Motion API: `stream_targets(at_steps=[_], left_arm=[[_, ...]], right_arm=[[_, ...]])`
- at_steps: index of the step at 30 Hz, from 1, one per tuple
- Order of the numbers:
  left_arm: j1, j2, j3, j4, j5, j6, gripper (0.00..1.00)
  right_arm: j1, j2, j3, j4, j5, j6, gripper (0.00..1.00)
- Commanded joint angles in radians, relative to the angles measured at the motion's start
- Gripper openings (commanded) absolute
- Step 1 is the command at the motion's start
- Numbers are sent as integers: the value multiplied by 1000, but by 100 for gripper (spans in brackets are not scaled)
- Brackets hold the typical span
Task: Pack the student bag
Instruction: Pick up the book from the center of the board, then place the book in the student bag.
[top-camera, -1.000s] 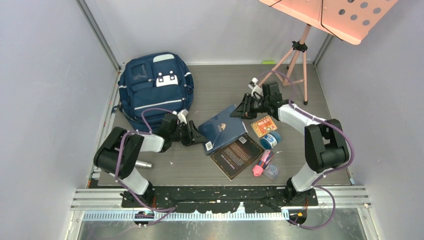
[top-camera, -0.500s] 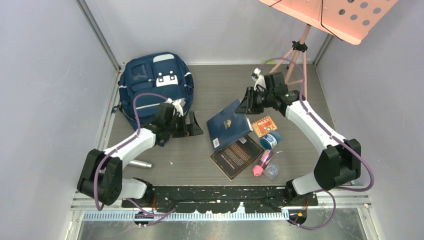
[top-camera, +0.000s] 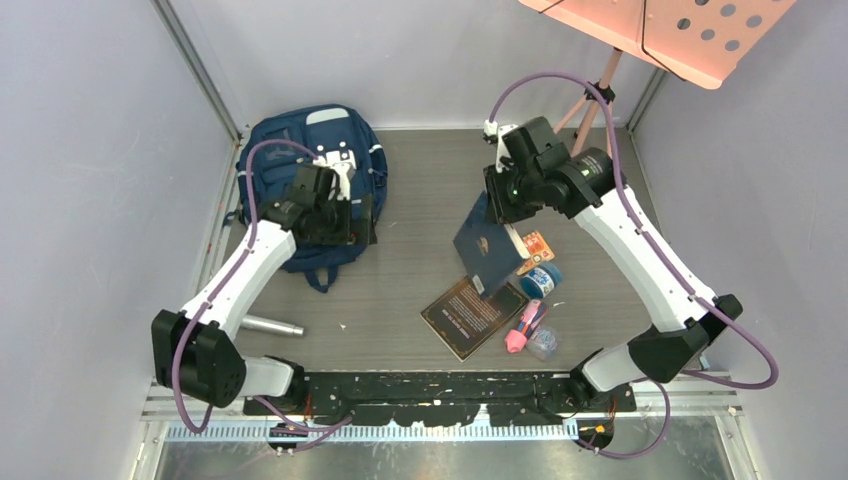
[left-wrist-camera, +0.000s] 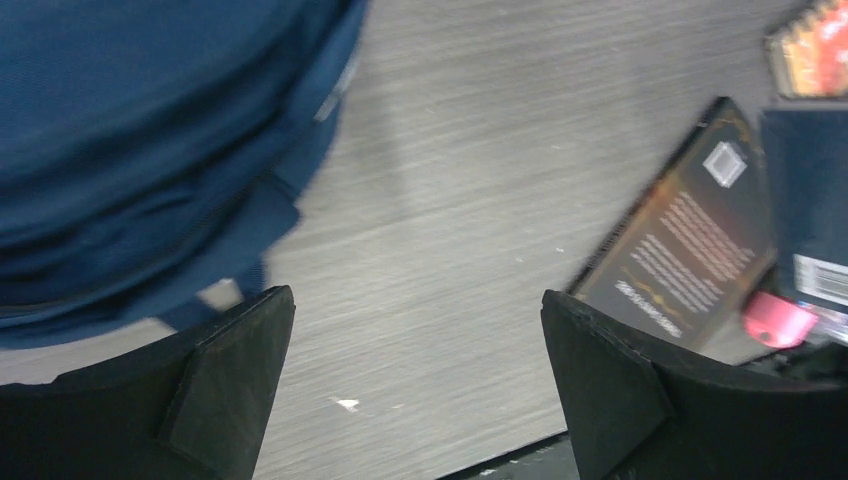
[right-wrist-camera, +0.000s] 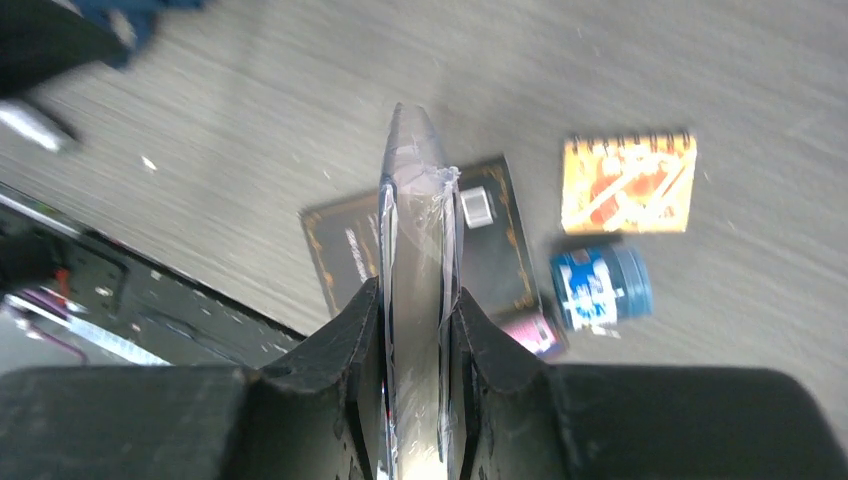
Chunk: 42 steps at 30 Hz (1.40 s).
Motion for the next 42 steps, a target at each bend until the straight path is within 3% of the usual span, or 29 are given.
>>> stream_targets(at_steps=[1, 3, 10, 17, 24, 35, 42], left_arm=[[2, 55, 130, -227, -231, 225, 96], [1, 85, 125, -231, -316, 245, 94], [-1, 151, 115, -159, -299, 303, 81], [-10, 124, 81, -77, -378, 328, 82], [-9, 240, 132, -121, -416, 338, 83], [-10, 338, 186, -118, -490, 338, 70], [-9, 378, 222, -92, -516, 363, 67]], right_arm=[[29, 2, 18, -94, 125, 5, 1], [33, -12, -17, -70, 122, 13, 1], [40, -59, -136, 35, 1, 22, 1], [44, -101, -215, 96, -68, 0, 1], [45, -126, -261, 141, -130, -3, 1], [45, -162, -297, 165, -155, -11, 0], [47, -164, -303, 171, -175, -12, 1]])
